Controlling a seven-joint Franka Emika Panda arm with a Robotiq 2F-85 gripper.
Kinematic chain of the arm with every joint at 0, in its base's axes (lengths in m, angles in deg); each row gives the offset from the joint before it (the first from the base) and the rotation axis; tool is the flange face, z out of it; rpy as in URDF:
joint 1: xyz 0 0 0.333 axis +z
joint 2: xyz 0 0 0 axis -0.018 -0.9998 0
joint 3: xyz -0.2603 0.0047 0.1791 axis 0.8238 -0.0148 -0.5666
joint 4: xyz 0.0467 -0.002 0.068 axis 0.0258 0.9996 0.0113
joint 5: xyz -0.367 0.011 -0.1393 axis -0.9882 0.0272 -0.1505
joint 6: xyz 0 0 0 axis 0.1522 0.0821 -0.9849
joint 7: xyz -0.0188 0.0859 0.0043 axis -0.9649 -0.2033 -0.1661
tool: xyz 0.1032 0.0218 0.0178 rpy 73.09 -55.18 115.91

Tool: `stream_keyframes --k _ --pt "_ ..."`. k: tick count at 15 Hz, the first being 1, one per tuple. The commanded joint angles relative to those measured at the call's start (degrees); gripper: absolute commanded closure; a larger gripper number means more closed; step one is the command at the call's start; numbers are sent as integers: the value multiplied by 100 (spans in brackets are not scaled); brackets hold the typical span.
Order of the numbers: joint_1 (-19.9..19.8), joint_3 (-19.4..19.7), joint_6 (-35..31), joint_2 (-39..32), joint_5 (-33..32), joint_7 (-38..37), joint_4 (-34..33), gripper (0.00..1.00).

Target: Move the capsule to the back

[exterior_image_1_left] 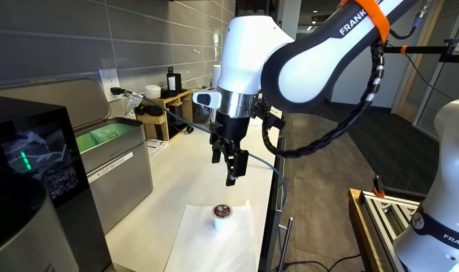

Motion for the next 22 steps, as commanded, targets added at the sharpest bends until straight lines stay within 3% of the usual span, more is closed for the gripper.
stream_keyframes --k 1,3,7,18,20,21,22 --pt "120 -68 -685 50 724 644 520 0" --pt "191 -104 -642 39 1194 1116 609 0" --pt "223 -152 -399 -191 1514 1718 433 0" --pt "38 -328 -44 -988 1327 1786 -231 0" --pt "4 -362 122 -1094 1277 1733 -344 13" --pt "-12 -380 181 -1135 1271 1730 -383 29" --pt "-26 -396 239 -1175 1262 1728 -430 29"
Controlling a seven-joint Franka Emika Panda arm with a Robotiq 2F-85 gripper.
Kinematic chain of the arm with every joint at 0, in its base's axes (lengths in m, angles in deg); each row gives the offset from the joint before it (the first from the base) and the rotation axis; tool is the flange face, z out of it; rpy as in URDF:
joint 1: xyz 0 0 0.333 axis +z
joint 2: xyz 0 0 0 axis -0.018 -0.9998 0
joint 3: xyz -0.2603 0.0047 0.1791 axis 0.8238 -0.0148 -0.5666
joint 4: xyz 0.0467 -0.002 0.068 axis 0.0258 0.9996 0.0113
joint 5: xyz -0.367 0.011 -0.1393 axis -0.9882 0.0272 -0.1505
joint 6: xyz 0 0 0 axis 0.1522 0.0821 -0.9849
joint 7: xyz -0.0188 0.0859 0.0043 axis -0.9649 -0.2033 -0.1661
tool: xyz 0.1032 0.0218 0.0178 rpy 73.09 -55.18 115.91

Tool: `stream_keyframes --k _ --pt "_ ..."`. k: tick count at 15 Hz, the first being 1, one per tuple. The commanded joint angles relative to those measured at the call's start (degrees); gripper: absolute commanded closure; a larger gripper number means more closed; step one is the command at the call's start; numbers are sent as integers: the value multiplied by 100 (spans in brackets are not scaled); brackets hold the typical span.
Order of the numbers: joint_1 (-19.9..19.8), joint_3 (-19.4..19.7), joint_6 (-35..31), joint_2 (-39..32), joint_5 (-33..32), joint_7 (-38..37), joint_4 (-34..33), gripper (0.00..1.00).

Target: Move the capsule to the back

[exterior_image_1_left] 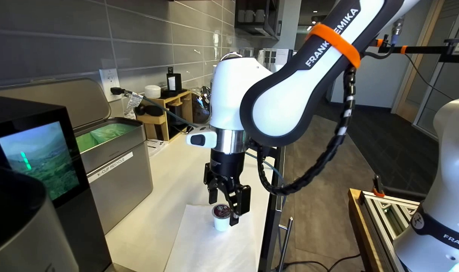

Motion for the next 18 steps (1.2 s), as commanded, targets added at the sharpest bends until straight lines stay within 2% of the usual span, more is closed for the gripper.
stream_keyframes --k 1,3,6,12,14,18 --pt "-144 -129 346 -250 -58 47 -285 36" --pt "-150 -149 381 -290 -108 8 -331 54" --pt "-161 -171 428 -315 -148 -23 -370 73" --pt "-46 -236 674 -126 -676 -226 -484 85" --pt "-41 -281 767 -164 -824 -142 -733 95" --pt "-186 -358 906 -477 -523 372 -1553 96"
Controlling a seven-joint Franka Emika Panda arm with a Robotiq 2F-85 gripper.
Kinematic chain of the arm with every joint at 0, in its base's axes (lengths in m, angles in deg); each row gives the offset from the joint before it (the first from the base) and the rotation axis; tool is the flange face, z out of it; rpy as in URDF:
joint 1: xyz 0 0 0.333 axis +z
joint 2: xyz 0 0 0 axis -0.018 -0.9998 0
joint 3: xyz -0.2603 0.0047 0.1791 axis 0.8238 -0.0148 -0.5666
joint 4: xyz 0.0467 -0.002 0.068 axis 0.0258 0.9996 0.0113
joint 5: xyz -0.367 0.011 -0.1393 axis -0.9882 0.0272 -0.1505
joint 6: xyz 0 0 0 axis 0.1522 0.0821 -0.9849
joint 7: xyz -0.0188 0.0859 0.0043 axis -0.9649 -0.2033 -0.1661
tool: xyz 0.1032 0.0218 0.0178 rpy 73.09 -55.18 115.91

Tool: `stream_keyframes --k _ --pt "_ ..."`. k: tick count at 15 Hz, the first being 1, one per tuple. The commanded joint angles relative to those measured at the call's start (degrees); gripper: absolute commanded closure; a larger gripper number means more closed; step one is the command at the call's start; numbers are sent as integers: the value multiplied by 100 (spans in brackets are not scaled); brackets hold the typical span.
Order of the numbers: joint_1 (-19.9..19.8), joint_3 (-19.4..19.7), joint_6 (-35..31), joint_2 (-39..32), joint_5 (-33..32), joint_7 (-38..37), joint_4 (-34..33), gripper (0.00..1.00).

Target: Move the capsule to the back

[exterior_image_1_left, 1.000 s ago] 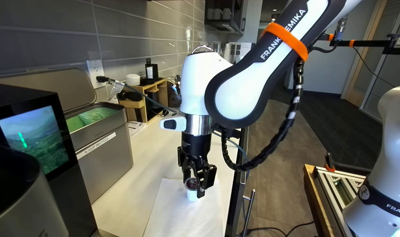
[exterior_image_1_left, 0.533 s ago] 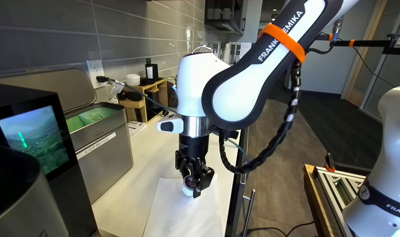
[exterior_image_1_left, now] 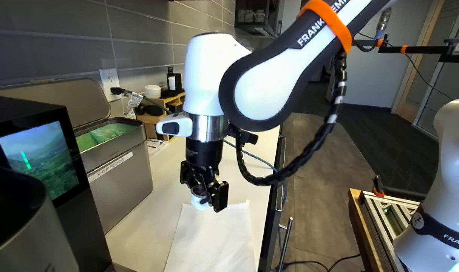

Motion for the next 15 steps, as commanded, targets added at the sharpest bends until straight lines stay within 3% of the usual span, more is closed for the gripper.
stream_keyframes --k 1,6,9,11,15 --pt "-158 -54 390 -392 185 381 -863 95" --pt "-183 -20 833 -1200 -20 187 -2027 95" --pt "-84 25 781 -1605 -168 -349 -2371 95" --pt "9 92 497 -1623 -332 -924 -2214 95" --pt "-77 23 -721 -1369 -265 -1769 -1495 95"
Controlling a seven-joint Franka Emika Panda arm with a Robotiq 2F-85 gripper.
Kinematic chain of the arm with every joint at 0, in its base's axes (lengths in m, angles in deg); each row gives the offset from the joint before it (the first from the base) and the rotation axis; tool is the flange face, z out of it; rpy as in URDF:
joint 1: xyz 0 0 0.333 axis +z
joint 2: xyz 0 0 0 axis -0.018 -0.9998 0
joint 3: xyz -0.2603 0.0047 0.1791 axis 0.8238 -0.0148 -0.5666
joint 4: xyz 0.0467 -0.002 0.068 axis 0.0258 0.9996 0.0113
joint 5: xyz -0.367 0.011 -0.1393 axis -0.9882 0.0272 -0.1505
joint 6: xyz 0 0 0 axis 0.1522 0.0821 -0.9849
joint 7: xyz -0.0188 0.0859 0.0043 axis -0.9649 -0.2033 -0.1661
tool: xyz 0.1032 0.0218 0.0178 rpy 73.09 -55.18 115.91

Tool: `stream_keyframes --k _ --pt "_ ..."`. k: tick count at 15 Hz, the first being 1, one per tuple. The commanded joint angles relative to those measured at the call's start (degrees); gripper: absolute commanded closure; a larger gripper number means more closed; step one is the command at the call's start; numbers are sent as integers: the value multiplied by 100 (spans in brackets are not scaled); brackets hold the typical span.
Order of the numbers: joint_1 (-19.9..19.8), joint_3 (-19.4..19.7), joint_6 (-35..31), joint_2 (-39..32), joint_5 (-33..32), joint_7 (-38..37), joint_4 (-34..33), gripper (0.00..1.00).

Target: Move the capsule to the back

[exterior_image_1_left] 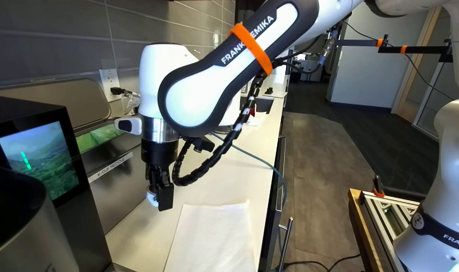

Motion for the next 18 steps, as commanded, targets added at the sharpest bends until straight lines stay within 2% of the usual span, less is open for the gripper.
stream_keyframes --k 1,4,5,6,13,14,18 --pt "16 8 -969 215 -125 -809 610 95" --pt "-23 -3 -1406 227 -199 -1230 880 95" --pt "-33 -11 -1482 229 -226 -1347 944 56" --pt "-27 -6 -1534 236 -269 -1480 993 56" --pt "3 18 -1667 334 -469 -1940 1212 5" --pt "14 23 -1686 385 -492 -1987 1256 0" --pt "108 141 -1915 739 -731 -2315 1591 0"
